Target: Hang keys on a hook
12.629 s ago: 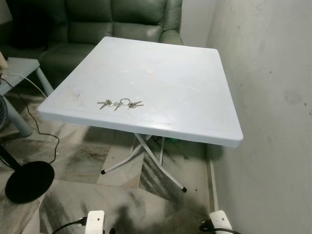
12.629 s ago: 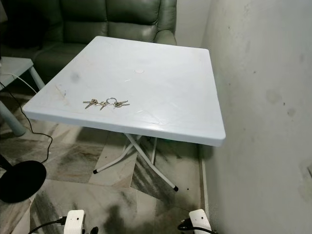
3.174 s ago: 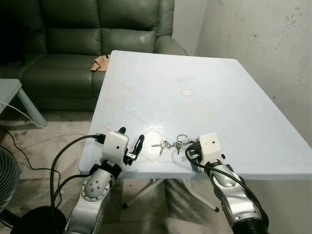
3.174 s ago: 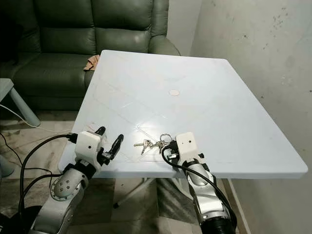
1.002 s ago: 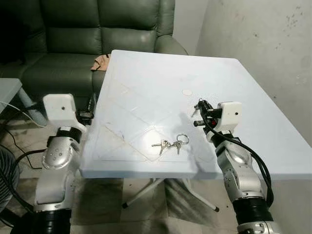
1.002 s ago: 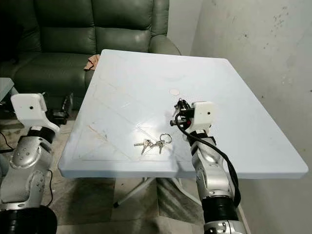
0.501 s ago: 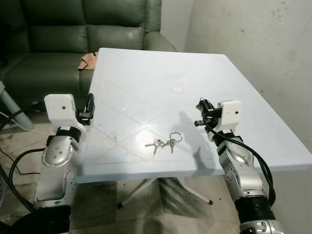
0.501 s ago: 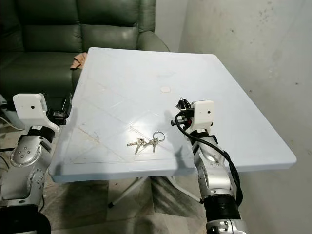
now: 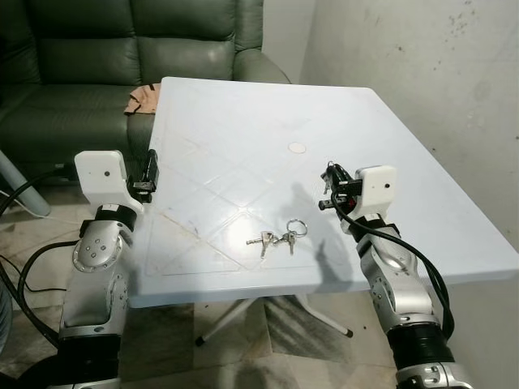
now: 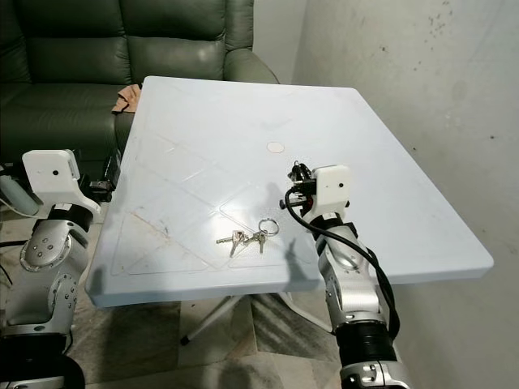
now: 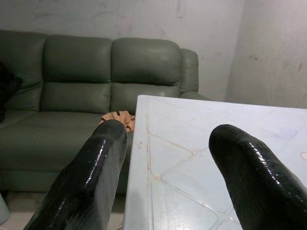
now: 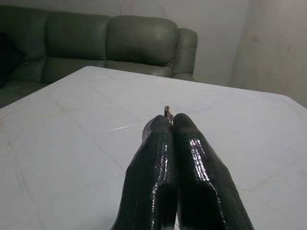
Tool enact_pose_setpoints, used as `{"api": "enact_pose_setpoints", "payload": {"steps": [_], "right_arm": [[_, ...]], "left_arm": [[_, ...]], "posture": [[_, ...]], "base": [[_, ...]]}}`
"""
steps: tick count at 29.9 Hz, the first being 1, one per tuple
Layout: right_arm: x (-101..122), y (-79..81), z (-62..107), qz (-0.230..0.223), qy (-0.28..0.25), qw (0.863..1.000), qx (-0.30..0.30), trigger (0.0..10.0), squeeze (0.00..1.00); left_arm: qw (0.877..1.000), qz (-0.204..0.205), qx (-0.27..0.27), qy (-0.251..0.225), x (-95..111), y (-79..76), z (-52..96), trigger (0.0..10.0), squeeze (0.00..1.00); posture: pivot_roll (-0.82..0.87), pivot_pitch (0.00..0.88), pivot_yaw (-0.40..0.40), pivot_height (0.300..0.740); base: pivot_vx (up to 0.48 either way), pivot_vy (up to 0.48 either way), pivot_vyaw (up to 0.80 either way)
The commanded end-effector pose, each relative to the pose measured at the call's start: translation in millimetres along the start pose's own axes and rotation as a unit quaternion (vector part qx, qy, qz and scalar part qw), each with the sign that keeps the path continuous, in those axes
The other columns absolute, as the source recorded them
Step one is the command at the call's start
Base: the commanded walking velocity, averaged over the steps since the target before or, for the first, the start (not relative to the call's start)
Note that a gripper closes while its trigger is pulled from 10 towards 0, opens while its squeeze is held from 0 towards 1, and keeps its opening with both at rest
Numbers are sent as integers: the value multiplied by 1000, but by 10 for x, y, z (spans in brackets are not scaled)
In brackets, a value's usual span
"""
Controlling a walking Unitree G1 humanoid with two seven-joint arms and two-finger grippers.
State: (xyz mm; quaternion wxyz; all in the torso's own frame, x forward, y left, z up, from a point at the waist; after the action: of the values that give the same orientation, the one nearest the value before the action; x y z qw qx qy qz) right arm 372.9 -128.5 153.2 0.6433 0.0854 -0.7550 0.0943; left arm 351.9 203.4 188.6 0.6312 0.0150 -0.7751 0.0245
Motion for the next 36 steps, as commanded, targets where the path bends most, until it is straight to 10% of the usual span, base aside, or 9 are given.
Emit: {"api": "enact_pose_setpoints", "payload": {"steps": [1,36], "right_arm": [[22,-8,-20,2,-2,1000,-2,10000,0],[2,9,-35,3,4,1000,3,10000,0]], "left_arm": [[1000,2,-2,1,-6,-7,-25,10000,0],[1000,7,7,14,-45,-4,-37,10000,0]], "posture": [[-92,0,-63,740],[-88,0,-66,740]], "base": [[0,0,-769],[0,53,-769]]}}
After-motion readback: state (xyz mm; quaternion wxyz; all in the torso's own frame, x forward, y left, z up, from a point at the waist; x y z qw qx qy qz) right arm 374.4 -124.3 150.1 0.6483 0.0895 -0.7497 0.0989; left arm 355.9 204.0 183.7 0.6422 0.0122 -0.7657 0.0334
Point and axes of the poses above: a point about 5 cm out from each wrist's last joint towards the gripper, its own z axis pointing back from the gripper into the wrist, its own x axis along the axis of the wrist's last joint, y = z × x, the point moved 4 cm from there along -z, pointing out of the wrist towards the gripper, and after that the axes turned 1 degree about z, right-handed, at the moved point
